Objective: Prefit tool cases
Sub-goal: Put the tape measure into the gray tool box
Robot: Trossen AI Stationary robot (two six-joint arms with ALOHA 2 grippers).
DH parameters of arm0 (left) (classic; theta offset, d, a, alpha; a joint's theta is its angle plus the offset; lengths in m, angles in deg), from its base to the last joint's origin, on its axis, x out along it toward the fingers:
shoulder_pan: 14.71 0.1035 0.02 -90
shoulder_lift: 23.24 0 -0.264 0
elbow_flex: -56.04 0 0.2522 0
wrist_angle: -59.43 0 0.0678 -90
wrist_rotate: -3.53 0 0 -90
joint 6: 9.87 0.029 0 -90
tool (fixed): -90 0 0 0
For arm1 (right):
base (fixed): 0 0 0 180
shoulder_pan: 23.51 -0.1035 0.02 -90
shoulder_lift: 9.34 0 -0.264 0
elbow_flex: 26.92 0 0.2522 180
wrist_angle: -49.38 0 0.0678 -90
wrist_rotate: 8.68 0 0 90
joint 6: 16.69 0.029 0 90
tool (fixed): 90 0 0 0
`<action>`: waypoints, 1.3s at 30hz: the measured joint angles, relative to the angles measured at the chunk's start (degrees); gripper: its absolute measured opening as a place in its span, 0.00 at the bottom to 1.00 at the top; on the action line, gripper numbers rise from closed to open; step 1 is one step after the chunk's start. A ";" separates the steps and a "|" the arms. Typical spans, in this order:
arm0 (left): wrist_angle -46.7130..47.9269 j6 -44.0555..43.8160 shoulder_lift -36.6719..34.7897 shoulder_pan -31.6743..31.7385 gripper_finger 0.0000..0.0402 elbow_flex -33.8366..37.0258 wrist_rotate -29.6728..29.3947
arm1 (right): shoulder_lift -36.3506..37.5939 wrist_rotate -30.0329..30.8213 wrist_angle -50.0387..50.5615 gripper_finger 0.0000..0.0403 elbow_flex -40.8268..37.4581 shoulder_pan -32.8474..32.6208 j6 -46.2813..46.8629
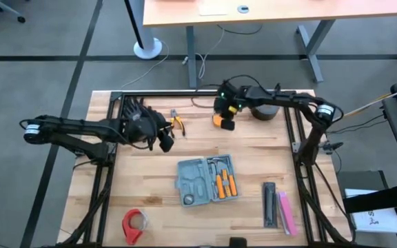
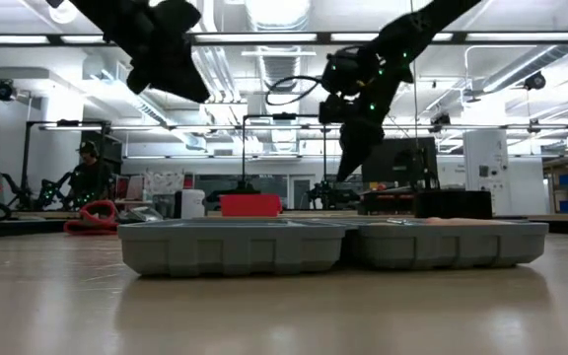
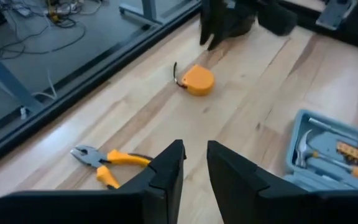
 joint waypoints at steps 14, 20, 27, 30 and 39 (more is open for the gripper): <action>-6.84 -5.60 0.22 0.15 0.22 1.88 0.04 | -3.81 -3.36 1.68 0.51 -0.02 0.68 -0.83; -6.75 -6.99 0.62 0.17 0.21 2.41 3.86 | -5.82 -5.04 -0.11 0.60 -0.02 0.75 -1.82; -6.71 -7.43 0.63 0.11 0.19 2.43 6.48 | -8.57 -2.89 -0.90 0.63 0.44 1.27 -2.95; -6.71 -7.39 0.63 0.11 0.19 2.43 6.47 | -8.53 -4.09 -2.09 0.63 1.16 2.14 -3.40; -6.73 -7.55 0.63 0.13 0.23 2.43 6.47 | -8.53 -7.63 -1.25 0.63 1.25 3.92 -3.79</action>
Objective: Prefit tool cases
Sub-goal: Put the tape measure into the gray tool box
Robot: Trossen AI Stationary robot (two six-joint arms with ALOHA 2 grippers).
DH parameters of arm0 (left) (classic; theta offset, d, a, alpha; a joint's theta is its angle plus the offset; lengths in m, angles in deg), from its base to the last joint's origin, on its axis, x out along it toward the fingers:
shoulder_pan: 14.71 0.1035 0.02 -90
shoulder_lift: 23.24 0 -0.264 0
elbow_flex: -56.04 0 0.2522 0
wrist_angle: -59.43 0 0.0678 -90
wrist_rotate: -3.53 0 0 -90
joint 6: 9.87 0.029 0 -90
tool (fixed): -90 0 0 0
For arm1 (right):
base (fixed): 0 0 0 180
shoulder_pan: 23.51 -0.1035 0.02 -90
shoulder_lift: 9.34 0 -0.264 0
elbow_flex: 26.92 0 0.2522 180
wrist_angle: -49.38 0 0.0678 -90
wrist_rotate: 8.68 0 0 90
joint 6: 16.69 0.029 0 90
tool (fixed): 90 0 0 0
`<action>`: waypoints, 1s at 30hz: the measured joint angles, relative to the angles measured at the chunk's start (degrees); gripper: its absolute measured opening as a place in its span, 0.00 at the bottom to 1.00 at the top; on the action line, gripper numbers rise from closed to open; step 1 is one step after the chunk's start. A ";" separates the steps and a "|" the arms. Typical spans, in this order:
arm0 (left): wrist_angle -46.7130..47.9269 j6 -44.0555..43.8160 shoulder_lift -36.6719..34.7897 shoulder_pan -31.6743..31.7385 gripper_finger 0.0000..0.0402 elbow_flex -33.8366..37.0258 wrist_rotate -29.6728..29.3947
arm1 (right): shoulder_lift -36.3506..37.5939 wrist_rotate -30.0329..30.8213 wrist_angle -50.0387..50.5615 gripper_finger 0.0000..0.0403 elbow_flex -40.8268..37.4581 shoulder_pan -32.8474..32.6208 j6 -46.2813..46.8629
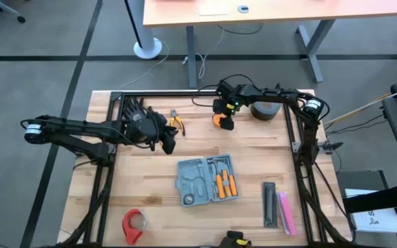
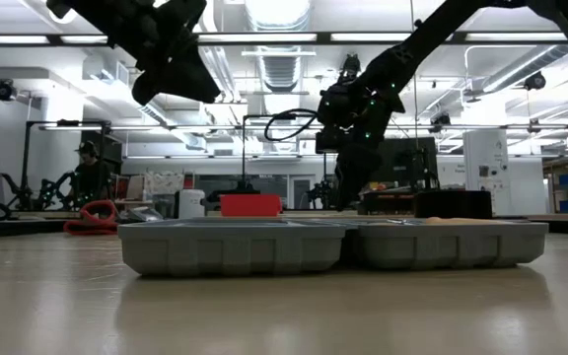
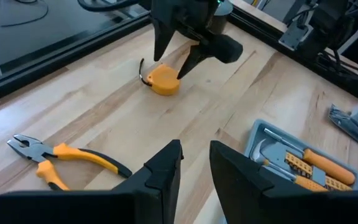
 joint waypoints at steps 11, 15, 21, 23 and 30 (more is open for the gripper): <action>0.15 -0.52 0.00 -0.07 0.25 0.00 1.52 | -4.60 0.22 -0.82 0.65 1.29 -0.23 0.90; 0.64 -0.52 0.00 -0.07 0.25 0.00 4.41 | -5.19 0.23 -1.00 0.64 1.36 -0.55 0.92; 1.07 -1.09 0.00 -0.20 0.22 0.00 4.74 | -5.46 1.32 -1.29 0.65 1.36 -1.83 1.94; 1.16 -1.16 -0.02 -0.20 0.21 0.00 4.74 | -5.48 3.63 -1.38 0.66 1.28 -2.65 2.12; 1.23 -1.00 -0.02 -0.22 0.19 0.00 4.74 | -5.55 11.29 -0.49 0.66 1.14 -6.48 1.77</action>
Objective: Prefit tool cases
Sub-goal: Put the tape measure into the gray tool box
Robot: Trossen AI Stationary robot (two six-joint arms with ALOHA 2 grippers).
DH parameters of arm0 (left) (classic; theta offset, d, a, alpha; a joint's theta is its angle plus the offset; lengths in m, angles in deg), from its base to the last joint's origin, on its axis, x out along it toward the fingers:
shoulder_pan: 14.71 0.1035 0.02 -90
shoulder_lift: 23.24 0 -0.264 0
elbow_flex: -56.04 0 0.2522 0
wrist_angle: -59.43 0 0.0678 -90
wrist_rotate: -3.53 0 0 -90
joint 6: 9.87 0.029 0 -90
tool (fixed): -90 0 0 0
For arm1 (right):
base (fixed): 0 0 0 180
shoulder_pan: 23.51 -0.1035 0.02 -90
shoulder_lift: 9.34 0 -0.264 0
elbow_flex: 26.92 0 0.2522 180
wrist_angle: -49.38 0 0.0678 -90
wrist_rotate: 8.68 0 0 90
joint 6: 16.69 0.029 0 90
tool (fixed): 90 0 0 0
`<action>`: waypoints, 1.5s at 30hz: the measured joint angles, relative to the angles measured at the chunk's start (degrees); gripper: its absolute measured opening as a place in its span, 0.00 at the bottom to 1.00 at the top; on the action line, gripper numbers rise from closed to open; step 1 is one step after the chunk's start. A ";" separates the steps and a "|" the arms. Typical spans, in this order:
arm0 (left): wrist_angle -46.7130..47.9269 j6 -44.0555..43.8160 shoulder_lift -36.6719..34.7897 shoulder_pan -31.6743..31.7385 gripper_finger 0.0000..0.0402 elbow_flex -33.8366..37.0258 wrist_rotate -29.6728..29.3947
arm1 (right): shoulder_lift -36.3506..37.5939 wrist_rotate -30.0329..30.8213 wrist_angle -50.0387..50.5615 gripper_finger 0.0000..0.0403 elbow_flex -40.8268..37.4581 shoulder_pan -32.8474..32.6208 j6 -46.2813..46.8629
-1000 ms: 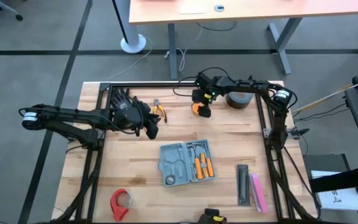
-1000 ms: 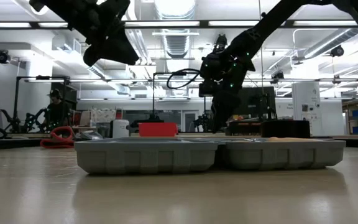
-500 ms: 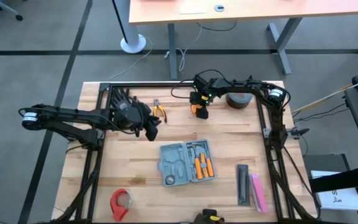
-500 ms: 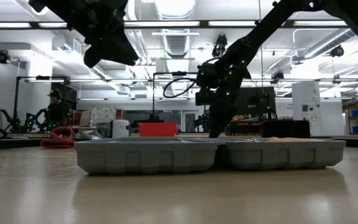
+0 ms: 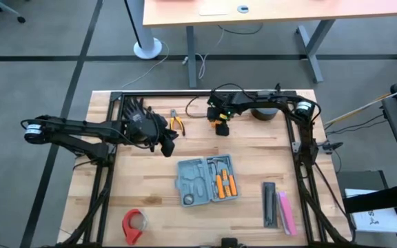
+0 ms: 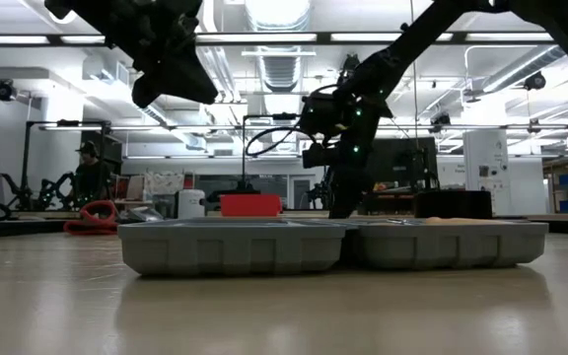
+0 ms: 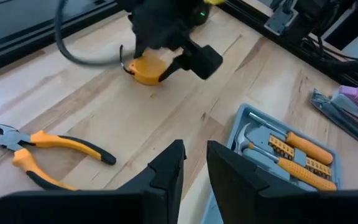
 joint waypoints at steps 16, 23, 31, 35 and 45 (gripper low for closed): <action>0.08 0.02 0.00 0.00 0.24 0.00 0.94 | -0.02 6.31 1.46 0.56 -0.09 -3.53 3.68; 0.06 0.02 0.00 0.00 0.25 -0.02 0.94 | 0.02 6.70 2.67 0.48 -0.09 -4.97 2.12; 0.08 0.03 0.00 0.00 0.22 -0.04 1.86 | 2.36 0.33 4.74 0.31 -0.38 -6.10 3.23; 0.11 0.02 0.00 0.00 0.20 -0.04 1.91 | 5.83 -3.21 5.93 0.35 -0.54 -6.10 3.30; 0.04 0.04 0.00 0.04 0.20 -0.04 1.95 | 7.89 -10.23 8.61 0.63 0.61 -6.00 2.96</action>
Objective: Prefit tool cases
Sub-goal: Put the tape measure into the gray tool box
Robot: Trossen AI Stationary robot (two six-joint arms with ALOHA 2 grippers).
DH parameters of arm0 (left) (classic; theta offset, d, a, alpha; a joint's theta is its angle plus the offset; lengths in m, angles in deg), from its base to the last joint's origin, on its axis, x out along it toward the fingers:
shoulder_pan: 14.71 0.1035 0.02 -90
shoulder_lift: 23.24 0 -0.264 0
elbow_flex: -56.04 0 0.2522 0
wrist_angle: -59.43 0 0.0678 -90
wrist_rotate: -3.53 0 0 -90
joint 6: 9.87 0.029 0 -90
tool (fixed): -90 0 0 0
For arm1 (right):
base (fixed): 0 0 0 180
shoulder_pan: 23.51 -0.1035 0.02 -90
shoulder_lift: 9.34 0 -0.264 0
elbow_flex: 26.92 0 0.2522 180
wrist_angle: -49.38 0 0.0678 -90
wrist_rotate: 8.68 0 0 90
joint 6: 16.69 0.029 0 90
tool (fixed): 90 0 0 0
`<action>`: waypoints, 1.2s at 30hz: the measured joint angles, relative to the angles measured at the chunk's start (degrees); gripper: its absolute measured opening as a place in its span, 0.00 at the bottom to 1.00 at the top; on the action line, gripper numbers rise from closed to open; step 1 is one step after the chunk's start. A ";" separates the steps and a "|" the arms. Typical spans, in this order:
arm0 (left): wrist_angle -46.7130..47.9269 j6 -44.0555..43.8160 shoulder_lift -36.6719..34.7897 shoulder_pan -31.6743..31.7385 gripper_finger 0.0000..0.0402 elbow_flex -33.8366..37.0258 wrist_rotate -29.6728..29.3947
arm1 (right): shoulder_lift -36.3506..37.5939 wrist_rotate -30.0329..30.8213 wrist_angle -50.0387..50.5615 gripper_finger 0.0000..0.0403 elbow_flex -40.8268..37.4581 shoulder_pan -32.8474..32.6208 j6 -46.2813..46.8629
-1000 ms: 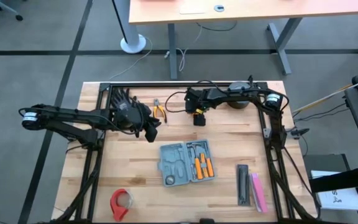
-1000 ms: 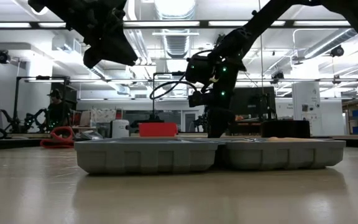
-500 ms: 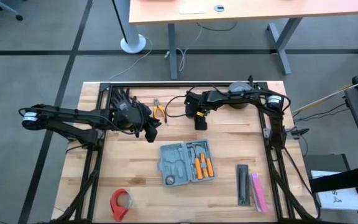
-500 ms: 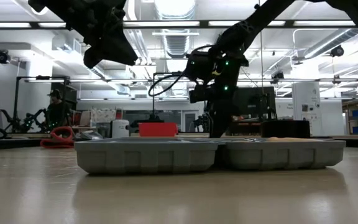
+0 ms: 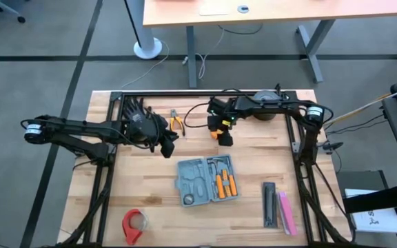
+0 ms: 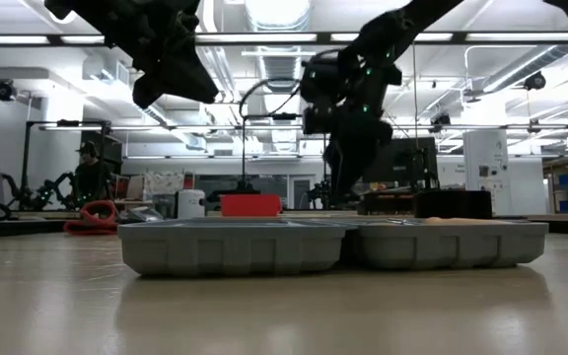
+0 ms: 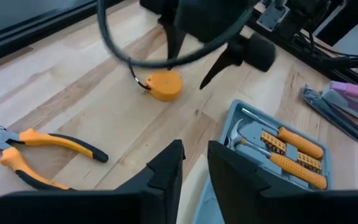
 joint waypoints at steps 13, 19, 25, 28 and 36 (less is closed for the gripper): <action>0.22 -0.43 -0.02 -0.02 0.24 -0.02 0.92 | -5.81 6.43 -3.33 0.85 0.00 0.79 2.04; 0.45 -0.42 -0.02 -0.04 0.26 -0.02 0.92 | -5.51 5.44 -2.46 0.85 0.02 0.74 2.91; 0.52 -0.42 -0.02 -0.04 0.26 -0.02 0.92 | -6.85 5.37 -3.14 0.85 0.04 1.07 1.77; 0.77 -0.42 -0.02 -0.04 0.24 -0.02 0.92 | -7.55 5.35 -4.11 0.85 0.04 1.01 2.22; 0.94 -0.43 -0.09 -0.04 0.21 -0.02 0.92 | -8.72 5.79 -5.86 0.85 -0.24 1.05 4.32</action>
